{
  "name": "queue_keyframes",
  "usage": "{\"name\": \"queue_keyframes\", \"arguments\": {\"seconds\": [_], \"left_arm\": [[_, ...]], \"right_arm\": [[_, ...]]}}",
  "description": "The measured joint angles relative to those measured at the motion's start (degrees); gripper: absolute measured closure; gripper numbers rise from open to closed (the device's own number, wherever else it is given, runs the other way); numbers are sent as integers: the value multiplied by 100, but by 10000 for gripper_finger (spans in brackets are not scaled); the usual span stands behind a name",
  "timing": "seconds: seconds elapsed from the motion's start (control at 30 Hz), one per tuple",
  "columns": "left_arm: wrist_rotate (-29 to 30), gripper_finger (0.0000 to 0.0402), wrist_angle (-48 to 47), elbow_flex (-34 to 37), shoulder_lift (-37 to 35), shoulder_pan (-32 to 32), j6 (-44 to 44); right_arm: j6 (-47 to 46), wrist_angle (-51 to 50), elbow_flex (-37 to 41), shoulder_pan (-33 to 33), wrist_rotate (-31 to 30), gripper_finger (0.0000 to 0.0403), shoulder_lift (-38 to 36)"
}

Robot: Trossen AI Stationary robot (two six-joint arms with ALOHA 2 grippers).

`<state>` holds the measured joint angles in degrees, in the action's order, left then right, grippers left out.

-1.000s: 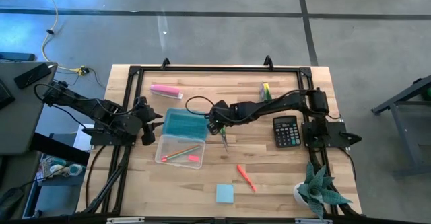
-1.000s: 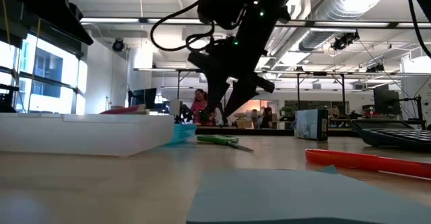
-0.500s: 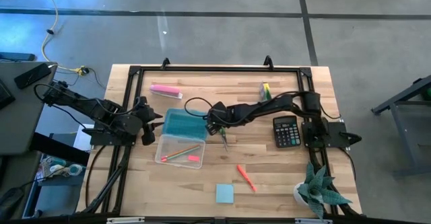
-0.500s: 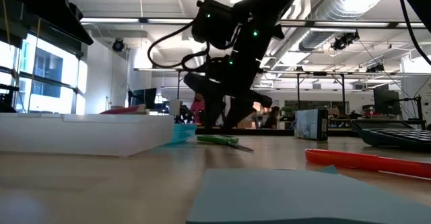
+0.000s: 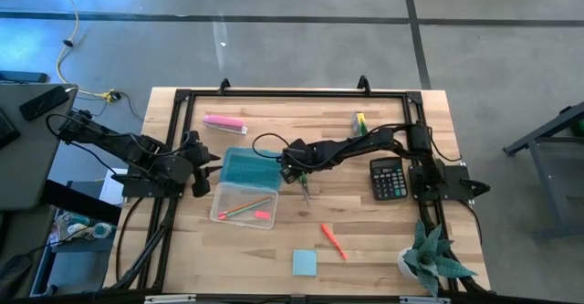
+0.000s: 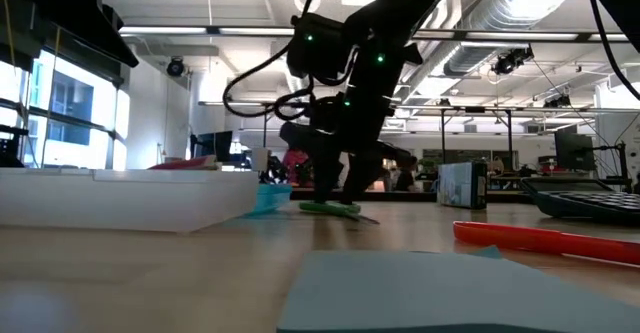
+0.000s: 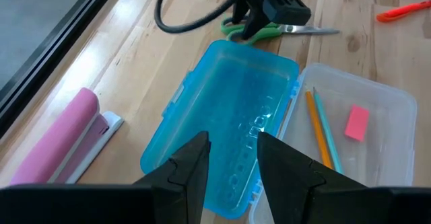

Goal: Pack school essentials
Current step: Put the green scissors into the supply box

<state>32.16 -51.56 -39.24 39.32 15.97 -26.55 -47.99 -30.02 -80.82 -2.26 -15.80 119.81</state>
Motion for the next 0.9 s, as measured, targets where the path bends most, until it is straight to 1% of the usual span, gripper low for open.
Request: {"name": "queue_keyframes", "arguments": {"seconds": [0.17, 0.47, 0.73, 0.9], "left_arm": [[0, 284, 1, 0, -1, 0, 0], [-2, 284, 1, 0, 1, 0, 0], [-2, 284, 1, 0, 0, 0, 0], [-2, 284, 1, 0, 1, 0, -7]], "right_arm": [[26, -505, -7, 0, 30, 244, -13], [293, -636, -17, -9, 307, 282, -22], [464, -717, -20, 7, 276, 344, -28], [602, -724, -17, 4, 255, 347, -26]]}}
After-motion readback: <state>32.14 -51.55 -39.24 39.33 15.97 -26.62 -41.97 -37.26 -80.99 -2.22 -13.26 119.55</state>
